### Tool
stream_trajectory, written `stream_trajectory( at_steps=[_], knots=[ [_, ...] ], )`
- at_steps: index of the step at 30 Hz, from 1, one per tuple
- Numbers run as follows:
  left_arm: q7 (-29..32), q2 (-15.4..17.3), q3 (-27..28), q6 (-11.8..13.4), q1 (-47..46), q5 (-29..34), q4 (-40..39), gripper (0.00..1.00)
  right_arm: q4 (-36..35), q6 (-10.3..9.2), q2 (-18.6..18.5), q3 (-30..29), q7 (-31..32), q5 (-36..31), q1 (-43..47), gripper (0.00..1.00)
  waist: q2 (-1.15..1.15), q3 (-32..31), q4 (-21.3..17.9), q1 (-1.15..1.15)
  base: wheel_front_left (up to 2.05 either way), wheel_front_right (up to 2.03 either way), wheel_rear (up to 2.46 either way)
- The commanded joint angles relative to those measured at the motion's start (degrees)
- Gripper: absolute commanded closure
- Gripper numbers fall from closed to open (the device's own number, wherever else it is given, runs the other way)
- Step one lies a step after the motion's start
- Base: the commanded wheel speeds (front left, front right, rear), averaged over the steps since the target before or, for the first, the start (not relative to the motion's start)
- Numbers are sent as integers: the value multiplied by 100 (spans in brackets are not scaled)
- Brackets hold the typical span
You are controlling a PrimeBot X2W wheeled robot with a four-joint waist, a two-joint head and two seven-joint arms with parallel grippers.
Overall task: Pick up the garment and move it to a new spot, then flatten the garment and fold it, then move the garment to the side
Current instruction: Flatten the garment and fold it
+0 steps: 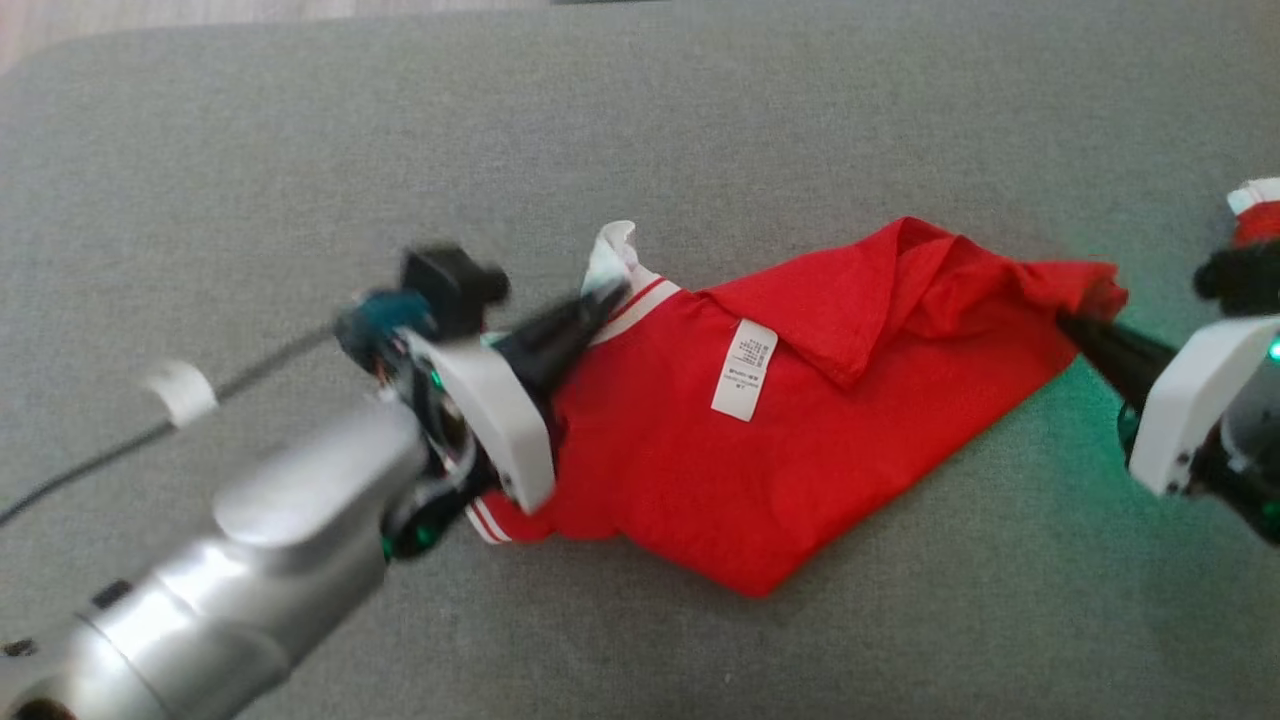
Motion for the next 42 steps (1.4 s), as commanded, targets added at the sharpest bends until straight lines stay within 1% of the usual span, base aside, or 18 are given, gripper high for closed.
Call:
stream_trajectory(
  at_steps=[1, 3, 5, 8, 11, 15, 17, 20, 23, 26, 29, 30, 31, 34, 36, 38, 40, 42],
  knots=[
    [-90, 217, 167, -31, -170, -9, -159, 100, -111, -4, -261, -8, -99, 35, 73, 100, 0, -21, 5, -3, 0, 0, 0],
    [-199, 337, -149, -31, -39, -17, -293, 100, -123, -4, -375, 188, -224, 158, 254, 100, 0, -113, 27, -3, 0, 0, 0],
    [-271, 484, -327, -31, 160, 53, -504, 100, -201, -4, -520, 355, -329, 296, 497, 100, 0, -240, 44, -3, 0, 0, 0],
    [-205, 735, -437, -32, 577, 254, -962, 100, -436, -4, -805, 574, -454, 499, 929, 100, 0, -472, 72, -3, 0, 0, 0],
    [39, 1010, -461, -32, 1120, 427, -1498, 100, -686, -4, -1108, 706, -522, 664, 1397, 100, 0, -741, 96, -3, 0, 0, 0],
    [591, 1447, -465, -32, 1866, 779, -2063, 100, -881, -4, -1412, 737, -640, 847, 1949, 100, 0, -1057, 105, -3, 0, 0, 0],
    [757, 1667, -465, -32, 2161, 872, -2267, 100, -936, -4, -1517, 719, -676, 921, 2189, 100, 0, -1201, 107, -3, 0, 0, 0],
    [1015, 1987, -466, -32, 2490, 948, -2599, 100, -1048, -4, -1664, 659, -709, 1014, 2512, 100, 0, -1385, 116, -3, 0, 0, 0],
    [1150, 2296, -410, 36, 2624, 775, -3094, 100, -1279, -4, -1816, 409, -793, 1248, 2760, 100, 0, -1534, 131, -3, 0, 0, 0],
    [1086, 2604, -64, 187, 2592, 305, -3673, 100, -1605, -4, -2036, 7, -912, 1472, 2866, 100, 0, -1636, 124, -3, 0, 0, 0],
    [1030, 2874, 479, 326, 2334, -296, -4248, 100, -1975, -4, -2284, -465, -965, 1648, 2823, 100, 0, -1719, 104, -3, 0, 0, 0],
    [1006, 2951, 700, 345, 2193, -513, -4398, 100, -2088, -4, -2351, -614, -949, 1698, 2776, 100, 0, -1750, 94, -3, 0, 0, 0],
    [1006, 2951, 700, 345, 2193, -513, -4398, 100, -2088, -4, -2351, -614, -949, 1698, 2776, 100, 0, -1750, 94, -3, 0, 0, 0],
    [972, 3120, 1399, 284, 1622, -1176, -4644, 100, -2428, -4, -2534, -1063, -793, 1857, 2521, 100, 0, -1857, 45, -3, 0, 0, 0],
    [963, 3144, 1870, 209, 1149, -1600, -4619, 100, -2590, -4, -2577, -1345, -678, 1915, 2237, 100, 0, -1914, 2, -3, 0, 0, 0],
    [994, 3111, 2269, 135, 637, -1898, -4451, 100, -2706, -4, -2563, -1617, -543, 1986, 1879, 100, 0, -1962, -55, -3, 0, 0, 0],
    [1041, 2960, 2548, 73, 126, -2084, -4192, 100, -2725, -4, -2509, -1808, -395, 1919, 1464, 100, 0, -1975, -95, -3, 0, 0, 0],
    [1078, 2721, 2694, 29, -365, -2099, -3817, 100, -2622, -4, -2317, -1898, -264, 1758, 970, 100, 0, -1953, -130, -3, 0, 0, 0]
  ],
)
